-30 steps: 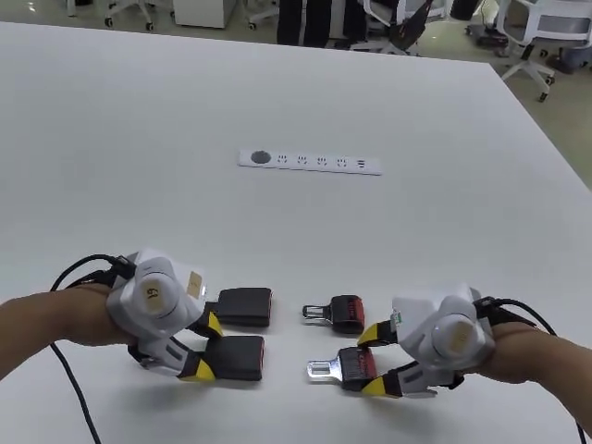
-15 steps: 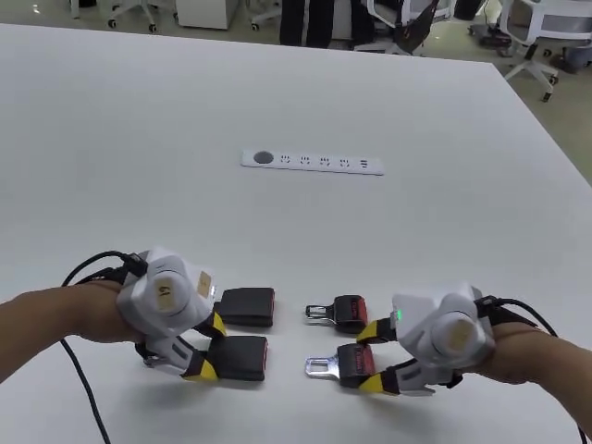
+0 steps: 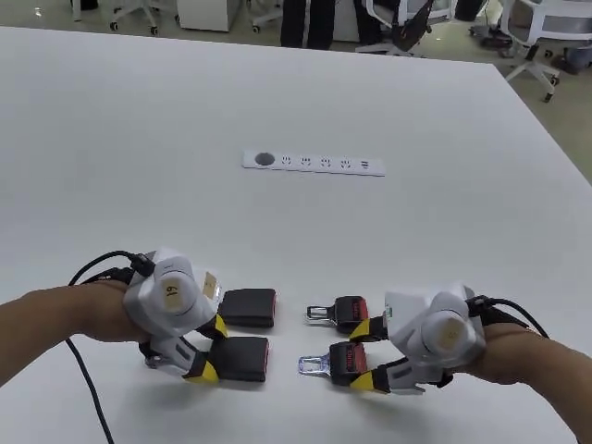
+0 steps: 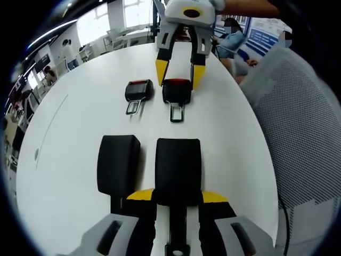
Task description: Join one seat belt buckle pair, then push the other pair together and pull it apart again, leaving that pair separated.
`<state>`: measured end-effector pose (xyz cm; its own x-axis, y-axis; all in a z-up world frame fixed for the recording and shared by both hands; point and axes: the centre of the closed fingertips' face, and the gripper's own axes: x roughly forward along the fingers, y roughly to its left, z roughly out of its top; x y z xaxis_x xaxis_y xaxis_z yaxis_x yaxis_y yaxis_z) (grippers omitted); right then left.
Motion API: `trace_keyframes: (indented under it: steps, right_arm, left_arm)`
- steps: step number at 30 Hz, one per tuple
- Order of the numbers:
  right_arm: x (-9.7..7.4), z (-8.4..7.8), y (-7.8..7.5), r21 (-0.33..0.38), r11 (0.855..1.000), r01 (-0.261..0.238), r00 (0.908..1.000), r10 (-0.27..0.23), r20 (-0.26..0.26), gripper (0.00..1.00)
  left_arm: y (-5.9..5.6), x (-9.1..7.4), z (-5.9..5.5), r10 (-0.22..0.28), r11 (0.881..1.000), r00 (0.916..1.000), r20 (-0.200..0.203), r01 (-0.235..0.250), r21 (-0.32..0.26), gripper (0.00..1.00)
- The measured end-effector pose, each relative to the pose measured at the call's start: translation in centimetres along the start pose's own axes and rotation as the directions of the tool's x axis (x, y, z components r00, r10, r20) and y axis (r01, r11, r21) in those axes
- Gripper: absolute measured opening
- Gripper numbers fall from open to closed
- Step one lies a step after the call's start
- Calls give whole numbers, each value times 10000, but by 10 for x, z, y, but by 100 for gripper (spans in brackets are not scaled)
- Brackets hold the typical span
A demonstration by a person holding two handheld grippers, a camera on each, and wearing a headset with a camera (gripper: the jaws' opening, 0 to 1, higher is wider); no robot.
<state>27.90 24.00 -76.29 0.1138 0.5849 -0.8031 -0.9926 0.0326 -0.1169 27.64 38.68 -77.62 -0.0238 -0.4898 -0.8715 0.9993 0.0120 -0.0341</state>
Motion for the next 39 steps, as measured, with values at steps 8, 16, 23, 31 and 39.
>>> trace_keyframes:
  steps: [8,16,23,31,39]
  right_arm:
    - [5,7,-1,73,10000,27,10000,-28,95,29]
    - [12,14,-2,75,9999,75,9998,-76,168,29]
    - [14,21,-1,146,9998,112,9996,-115,249,29]
    - [19,26,-1,136,9998,113,9994,-118,328,29]
    - [26,27,1,151,9999,57,9992,-63,390,29]
  left_arm:
    - [-2,-1,1,-83,10000,10000,-55,83,-32,31]
    - [-2,-1,1,-100,9999,9999,-88,99,-82,31]
    - [-1,0,-1,-147,9999,9997,-180,146,-68,31]
    - [-4,-2,2,-123,9998,9997,-202,120,-150,31]
    - [-5,-2,3,-140,9997,9996,-245,135,-184,31]
